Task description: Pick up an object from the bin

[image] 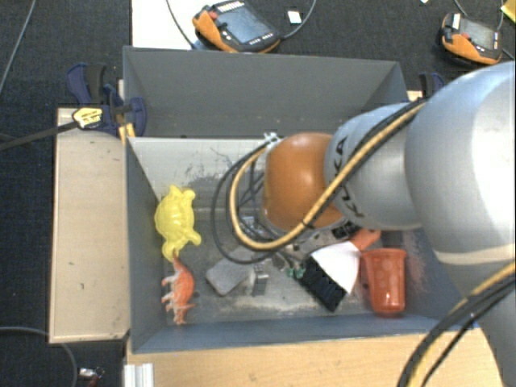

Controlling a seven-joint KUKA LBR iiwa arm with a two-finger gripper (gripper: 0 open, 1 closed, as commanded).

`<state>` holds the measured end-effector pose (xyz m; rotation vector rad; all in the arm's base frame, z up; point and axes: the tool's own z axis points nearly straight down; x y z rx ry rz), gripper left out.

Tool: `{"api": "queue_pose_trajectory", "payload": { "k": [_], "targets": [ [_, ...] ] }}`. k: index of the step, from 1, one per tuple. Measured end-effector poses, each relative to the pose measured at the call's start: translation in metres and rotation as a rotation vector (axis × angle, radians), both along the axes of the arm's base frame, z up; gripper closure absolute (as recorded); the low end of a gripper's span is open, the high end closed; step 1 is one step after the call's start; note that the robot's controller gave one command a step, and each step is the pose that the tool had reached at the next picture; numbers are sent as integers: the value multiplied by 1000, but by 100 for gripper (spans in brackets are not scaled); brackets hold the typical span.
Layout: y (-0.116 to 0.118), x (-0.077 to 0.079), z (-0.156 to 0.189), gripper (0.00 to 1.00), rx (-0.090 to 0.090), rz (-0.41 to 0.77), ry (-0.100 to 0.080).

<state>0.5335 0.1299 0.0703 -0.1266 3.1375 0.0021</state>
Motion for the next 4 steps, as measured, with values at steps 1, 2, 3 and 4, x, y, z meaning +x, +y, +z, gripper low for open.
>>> {"api": "queue_pose_trajectory", "payload": {
  "k": [1,2,3,4],
  "targets": [
    [9,-1,0,0,2,11,-4],
    [2,0,0,0,1,-4,-4],
    [8,0,1,0,3,0,-4],
    [4,1,1,100,2,-12,-5]
  ]
}}
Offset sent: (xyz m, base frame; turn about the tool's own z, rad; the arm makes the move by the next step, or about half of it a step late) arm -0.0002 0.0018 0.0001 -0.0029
